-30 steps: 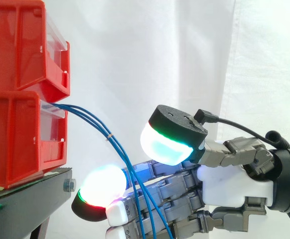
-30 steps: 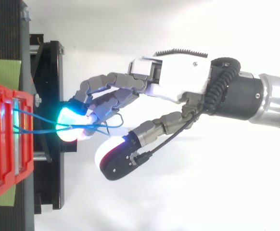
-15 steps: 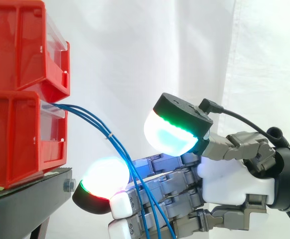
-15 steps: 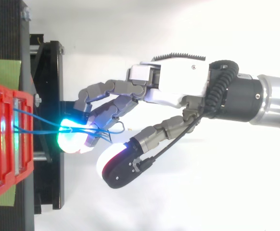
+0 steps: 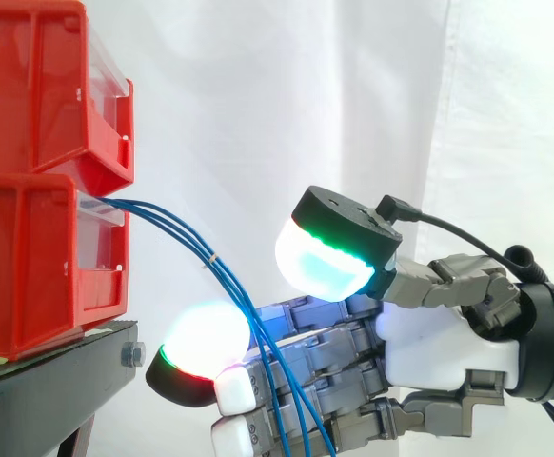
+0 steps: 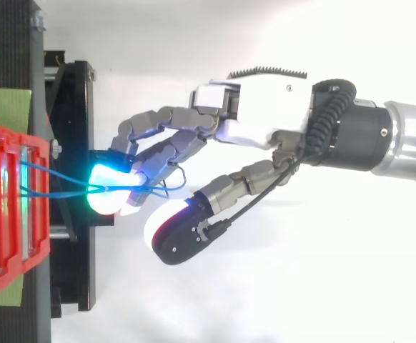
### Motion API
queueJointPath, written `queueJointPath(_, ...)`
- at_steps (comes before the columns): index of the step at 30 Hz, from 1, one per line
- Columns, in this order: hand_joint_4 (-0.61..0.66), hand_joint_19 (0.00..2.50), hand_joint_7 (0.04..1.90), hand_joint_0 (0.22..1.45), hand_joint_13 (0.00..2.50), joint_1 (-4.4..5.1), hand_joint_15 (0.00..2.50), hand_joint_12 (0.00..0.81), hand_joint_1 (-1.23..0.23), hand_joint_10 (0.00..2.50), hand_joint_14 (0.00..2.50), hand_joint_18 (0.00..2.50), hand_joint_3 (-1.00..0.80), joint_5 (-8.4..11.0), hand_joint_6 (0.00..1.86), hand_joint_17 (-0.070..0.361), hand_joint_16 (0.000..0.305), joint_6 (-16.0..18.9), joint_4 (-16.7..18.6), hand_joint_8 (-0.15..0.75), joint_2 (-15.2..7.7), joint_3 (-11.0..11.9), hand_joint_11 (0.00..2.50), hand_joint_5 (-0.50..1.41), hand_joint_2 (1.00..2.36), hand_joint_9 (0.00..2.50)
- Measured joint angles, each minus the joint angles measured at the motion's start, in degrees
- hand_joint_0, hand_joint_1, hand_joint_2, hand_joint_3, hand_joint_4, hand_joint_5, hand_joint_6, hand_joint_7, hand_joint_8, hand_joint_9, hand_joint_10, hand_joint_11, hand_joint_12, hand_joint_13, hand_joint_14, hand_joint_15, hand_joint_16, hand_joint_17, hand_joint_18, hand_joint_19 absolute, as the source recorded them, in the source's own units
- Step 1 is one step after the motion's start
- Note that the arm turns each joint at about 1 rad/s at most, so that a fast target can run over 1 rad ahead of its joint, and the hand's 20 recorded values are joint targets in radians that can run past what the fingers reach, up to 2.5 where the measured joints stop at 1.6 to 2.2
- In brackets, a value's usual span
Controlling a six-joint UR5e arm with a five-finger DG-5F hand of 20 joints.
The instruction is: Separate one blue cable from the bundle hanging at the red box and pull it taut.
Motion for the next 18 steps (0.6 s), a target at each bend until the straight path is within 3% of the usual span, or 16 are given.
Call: queueJointPath(18,0.3,0.19,1.09,0.68,0.8,-1.38,0.21,0.271,-0.79,0.01,0.01,0.71,-0.46,-1.34,0.5,0.055,0.025,-0.7,-0.4,0.359,0.0,0.2,0.42,-0.14,1.0,0.86)
